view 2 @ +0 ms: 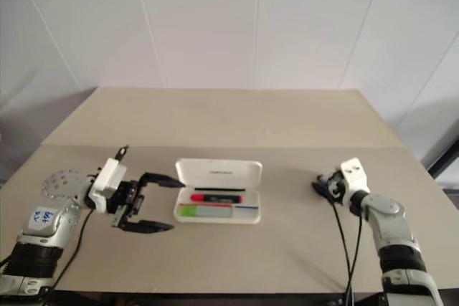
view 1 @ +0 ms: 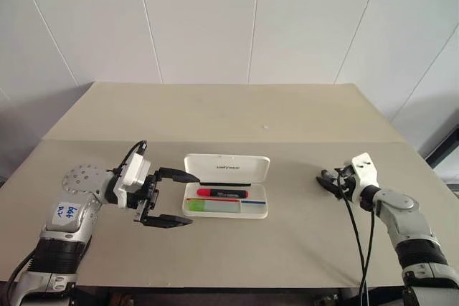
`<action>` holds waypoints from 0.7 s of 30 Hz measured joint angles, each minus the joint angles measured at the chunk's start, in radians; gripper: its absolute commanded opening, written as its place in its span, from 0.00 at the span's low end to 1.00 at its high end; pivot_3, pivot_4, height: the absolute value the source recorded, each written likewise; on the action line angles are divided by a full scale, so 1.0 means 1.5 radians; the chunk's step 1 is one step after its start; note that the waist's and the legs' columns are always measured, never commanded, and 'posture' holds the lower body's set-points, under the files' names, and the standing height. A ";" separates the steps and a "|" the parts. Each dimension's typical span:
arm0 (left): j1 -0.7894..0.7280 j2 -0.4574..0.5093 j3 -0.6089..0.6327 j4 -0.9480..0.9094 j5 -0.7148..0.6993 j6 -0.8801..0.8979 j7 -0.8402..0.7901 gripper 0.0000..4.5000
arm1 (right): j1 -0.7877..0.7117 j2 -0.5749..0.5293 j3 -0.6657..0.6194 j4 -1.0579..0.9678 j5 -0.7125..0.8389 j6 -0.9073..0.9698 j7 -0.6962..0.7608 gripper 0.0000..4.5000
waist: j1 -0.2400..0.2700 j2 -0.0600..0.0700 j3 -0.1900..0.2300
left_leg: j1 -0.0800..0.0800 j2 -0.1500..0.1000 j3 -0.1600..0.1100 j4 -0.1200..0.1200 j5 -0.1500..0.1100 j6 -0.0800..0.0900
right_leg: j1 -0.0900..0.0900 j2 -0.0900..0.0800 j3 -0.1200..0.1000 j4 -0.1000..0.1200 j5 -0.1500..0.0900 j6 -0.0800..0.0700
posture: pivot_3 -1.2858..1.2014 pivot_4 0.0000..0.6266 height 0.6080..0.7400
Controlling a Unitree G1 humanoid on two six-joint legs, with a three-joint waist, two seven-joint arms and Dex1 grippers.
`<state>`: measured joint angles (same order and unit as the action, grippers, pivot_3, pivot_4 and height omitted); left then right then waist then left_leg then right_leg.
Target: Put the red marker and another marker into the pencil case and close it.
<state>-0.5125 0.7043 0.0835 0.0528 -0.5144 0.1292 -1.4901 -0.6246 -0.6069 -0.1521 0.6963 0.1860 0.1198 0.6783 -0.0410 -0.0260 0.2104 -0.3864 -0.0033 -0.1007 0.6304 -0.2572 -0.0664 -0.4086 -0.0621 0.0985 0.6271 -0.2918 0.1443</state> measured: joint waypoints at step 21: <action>0.010 0.000 0.022 -0.001 -0.011 -0.006 0.010 1.00 | 0.052 -0.001 -0.012 -0.101 0.040 0.084 0.025 0.26 | 0.004 0.000 0.000 | 0.000 0.000 0.000 -0.001 0.001 0.002 | 0.000 0.000 0.000 -0.002 0.003 0.001 | 0.52 0.24 1.00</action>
<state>-0.4983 0.7045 0.1171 0.0506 -0.5312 0.1197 -1.4751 -0.5473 -0.6091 -0.1696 0.5455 0.2462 0.2452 0.7159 -0.0353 -0.0261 0.2103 -0.3870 -0.0037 -0.1007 0.6289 -0.2553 -0.0639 -0.4085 -0.0621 0.0990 0.6239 -0.2880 0.1456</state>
